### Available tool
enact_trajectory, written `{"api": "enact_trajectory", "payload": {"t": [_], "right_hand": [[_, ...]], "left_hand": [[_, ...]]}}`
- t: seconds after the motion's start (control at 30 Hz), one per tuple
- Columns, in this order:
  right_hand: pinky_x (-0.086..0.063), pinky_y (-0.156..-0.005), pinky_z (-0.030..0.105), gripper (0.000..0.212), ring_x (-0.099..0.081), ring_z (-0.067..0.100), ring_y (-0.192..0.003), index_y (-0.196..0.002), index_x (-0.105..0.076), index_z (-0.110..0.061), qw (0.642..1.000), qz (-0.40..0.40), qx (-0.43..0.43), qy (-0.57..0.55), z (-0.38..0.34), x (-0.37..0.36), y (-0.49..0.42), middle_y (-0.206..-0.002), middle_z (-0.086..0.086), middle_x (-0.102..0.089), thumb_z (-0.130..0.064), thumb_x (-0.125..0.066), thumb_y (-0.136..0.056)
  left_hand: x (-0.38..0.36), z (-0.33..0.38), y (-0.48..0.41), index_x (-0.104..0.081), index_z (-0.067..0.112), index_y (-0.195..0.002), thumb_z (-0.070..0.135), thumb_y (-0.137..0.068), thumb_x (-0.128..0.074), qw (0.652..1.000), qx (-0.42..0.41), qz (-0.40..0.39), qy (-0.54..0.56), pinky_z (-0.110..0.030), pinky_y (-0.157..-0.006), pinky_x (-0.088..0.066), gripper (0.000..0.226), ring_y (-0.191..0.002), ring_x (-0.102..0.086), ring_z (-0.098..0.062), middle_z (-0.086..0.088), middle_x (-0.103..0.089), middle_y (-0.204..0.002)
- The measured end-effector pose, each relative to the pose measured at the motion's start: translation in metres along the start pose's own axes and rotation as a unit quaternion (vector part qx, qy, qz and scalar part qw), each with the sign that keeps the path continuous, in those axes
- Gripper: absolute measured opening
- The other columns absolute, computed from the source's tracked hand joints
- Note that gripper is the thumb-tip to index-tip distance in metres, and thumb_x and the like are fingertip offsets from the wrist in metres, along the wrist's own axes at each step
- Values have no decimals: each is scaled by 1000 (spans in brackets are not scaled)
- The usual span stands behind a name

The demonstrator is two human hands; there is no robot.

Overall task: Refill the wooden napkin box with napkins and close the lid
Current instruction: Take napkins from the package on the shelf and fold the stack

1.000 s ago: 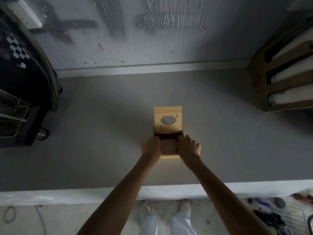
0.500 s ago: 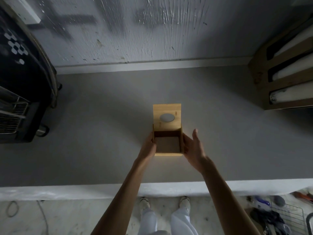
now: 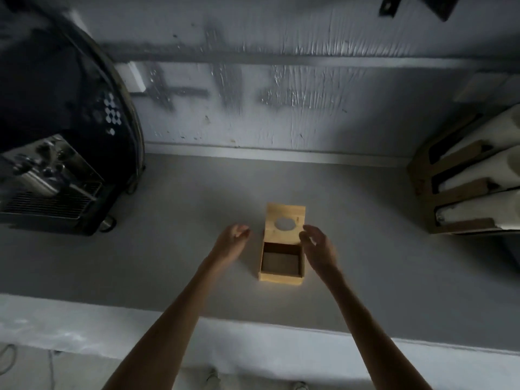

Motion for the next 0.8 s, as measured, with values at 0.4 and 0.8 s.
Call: {"api": "enact_trajectory", "payload": {"t": [0.4,0.8], "right_hand": [[-54,-68,13,18,-67,-6,-76,-101,-71,-29,872,123,454,140,-405,77,61,-87,-22,-69,-21,-56,-95],[-53,-66,11,18,-68,5,-73,-103,-70,-22,860,188,475,-3,-571,94,30,-78,-12,-68,-16,-54,-96]], "left_hand": [[268,289,150,-52,16,-64,30,-96,-50,877,-435,164,-120,-28,-54,-44,35,-52,-54,-12,2,-54,-56],[438,393,114,-59,1,-73,20,-97,-49,880,-429,170,112,-26,-47,-44,33,-53,-52,-18,-6,-58,-60]]}}
Point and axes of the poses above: each hand's wrist, its own y-axis away from the middle knuckle, its own x-axis out of the back of the hand, z = x × y, the point moved 7 cm from there along -y, towards the middle knuckle
